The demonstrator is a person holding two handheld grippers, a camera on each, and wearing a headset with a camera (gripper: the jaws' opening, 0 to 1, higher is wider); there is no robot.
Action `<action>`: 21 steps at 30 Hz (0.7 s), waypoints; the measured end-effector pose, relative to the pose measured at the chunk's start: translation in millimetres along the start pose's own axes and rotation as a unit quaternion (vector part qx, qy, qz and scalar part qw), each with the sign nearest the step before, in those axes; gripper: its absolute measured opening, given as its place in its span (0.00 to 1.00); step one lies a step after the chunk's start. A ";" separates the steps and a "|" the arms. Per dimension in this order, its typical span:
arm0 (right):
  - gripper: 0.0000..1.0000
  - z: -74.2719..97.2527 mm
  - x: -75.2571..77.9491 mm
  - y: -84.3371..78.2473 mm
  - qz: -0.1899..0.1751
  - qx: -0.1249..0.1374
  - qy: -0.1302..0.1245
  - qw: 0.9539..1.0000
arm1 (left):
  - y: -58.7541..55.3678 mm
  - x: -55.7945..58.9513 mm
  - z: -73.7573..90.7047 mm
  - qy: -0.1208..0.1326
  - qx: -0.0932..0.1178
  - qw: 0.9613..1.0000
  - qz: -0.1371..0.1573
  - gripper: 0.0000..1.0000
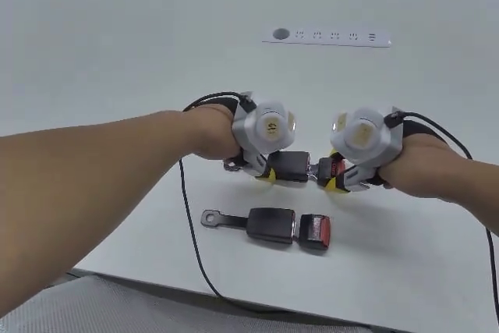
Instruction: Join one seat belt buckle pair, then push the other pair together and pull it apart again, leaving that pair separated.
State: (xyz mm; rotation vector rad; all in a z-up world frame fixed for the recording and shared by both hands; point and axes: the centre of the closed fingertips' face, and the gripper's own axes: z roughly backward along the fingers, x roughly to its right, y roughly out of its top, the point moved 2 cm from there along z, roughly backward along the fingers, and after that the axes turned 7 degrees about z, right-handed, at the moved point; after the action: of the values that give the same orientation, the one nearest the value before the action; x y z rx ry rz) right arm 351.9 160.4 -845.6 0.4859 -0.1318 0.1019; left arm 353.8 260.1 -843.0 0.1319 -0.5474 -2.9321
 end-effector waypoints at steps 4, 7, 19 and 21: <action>0.33 1.9 -2.1 0.5 -0.001 0.004 -0.001 1.000 | -0.2 -0.4 -0.1 0.000 0.003 1.000 0.001 0.30; 0.33 3.6 -3.7 1.8 0.004 0.001 -0.004 1.000 | -0.1 -0.7 -0.1 0.001 0.003 1.000 0.003 0.30; 0.33 26.7 -8.9 -34.6 -0.024 0.000 -0.021 0.999 | -0.3 0.2 0.5 0.005 0.004 1.000 0.011 0.30; 0.34 32.3 -10.7 -43.6 -0.024 -0.001 -0.023 0.999 | -0.4 -0.3 0.6 0.005 0.006 1.000 0.011 0.30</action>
State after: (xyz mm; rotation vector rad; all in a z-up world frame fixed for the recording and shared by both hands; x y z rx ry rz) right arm 343.6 106.1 -838.8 0.4884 -0.1647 0.0429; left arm 354.0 260.7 -842.6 0.1409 -0.5612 -2.9066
